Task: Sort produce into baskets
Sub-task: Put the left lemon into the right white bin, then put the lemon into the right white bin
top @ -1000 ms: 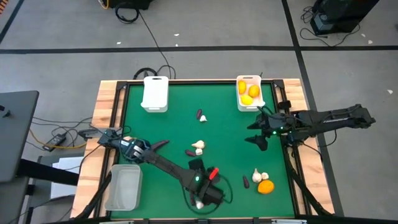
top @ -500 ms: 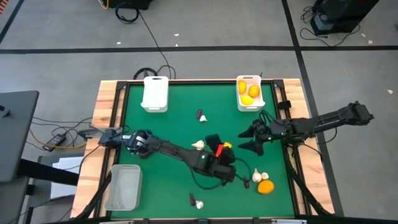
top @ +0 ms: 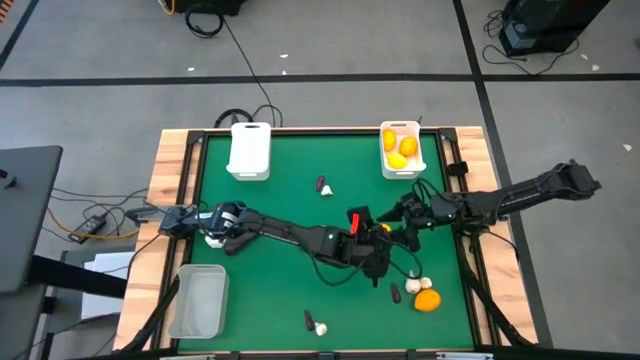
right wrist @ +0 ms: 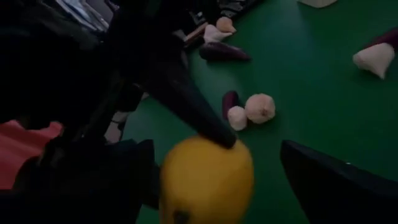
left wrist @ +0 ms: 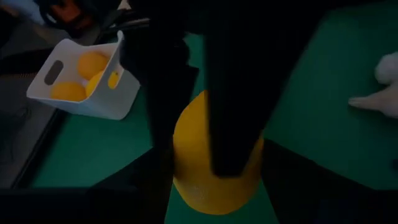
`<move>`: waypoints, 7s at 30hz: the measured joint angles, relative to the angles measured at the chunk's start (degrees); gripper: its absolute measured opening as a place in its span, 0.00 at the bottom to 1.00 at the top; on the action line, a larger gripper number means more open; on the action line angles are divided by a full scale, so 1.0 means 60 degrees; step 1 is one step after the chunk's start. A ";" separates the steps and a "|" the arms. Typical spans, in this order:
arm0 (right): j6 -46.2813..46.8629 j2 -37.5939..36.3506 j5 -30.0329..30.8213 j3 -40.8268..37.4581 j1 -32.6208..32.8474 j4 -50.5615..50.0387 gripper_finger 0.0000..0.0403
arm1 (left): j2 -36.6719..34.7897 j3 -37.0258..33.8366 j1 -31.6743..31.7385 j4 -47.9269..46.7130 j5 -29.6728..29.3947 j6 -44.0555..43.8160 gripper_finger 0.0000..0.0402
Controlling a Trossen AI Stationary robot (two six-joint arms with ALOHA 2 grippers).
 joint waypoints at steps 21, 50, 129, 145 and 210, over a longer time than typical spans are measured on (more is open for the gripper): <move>-0.0039 0.0560 -0.0124 0.0458 -0.1277 -0.0991 0.53 | -0.0493 -0.0016 0.0190 -0.3593 0.0078 -0.1836 0.62; -0.4181 0.4683 0.0929 0.5228 -0.9785 -0.8826 0.53 | -0.0426 -0.0010 0.0234 -0.4425 0.2601 -0.0642 0.63; -0.3103 -0.1380 -0.1825 0.5077 -0.4170 -1.2810 0.87 | 0.1105 0.0001 -0.0131 0.5740 0.4195 0.1582 0.63; -0.3052 0.1425 -0.1730 0.4197 -0.2141 -0.9305 0.86 | -0.1616 0.0001 0.0423 -0.0214 0.1629 0.1145 0.63; 0.2004 0.1468 0.1258 0.4200 0.4072 -0.8604 0.62 | -0.1530 -0.3915 0.0441 0.2023 0.2233 -0.0030 0.63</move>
